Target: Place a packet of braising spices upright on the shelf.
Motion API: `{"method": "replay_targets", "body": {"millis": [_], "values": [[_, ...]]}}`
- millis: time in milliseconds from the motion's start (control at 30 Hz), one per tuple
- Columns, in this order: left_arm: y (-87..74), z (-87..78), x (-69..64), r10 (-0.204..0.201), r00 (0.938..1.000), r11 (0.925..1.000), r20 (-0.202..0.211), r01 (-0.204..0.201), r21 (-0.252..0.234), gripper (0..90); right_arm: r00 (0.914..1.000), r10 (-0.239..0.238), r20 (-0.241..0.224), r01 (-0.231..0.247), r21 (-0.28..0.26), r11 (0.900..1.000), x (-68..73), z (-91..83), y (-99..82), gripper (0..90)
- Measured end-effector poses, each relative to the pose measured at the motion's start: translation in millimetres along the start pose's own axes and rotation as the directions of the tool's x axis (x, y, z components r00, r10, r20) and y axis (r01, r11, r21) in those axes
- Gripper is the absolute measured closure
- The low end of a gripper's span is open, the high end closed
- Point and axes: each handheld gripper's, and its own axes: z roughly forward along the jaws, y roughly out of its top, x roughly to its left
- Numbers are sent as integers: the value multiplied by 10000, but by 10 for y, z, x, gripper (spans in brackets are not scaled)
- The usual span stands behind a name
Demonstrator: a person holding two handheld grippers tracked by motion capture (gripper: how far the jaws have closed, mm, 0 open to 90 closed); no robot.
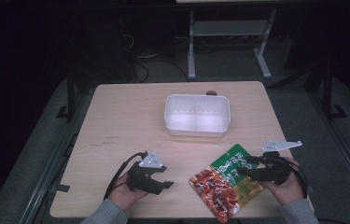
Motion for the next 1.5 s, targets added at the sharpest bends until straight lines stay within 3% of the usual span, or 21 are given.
{"method": "replay_targets", "body": {"millis": [433,667,967,1333,1500], "values": [[329,318,-148,547,9975,9972,457,-569,486,516,9967,472,655,-493,305,9983,-292,-86,-62,342],[447,446,-203,791,9949,9940,632,-835,708,579,9942,735,788,-765,357,9964,-401,-121,-104,342],[586,648,-300,1130,9869,9853,1154,-1262,1148,717,9908,1007,908,-1065,624,9923,-502,-118,-168,347],[660,827,-367,1285,9833,9759,1292,-1485,1601,835,9860,1385,929,-1483,1082,9830,-589,-97,-261,364],[661,914,-402,1408,9823,9660,1236,-1636,2002,859,9855,1427,916,-1534,1231,9805,-593,-97,-287,378]]}}
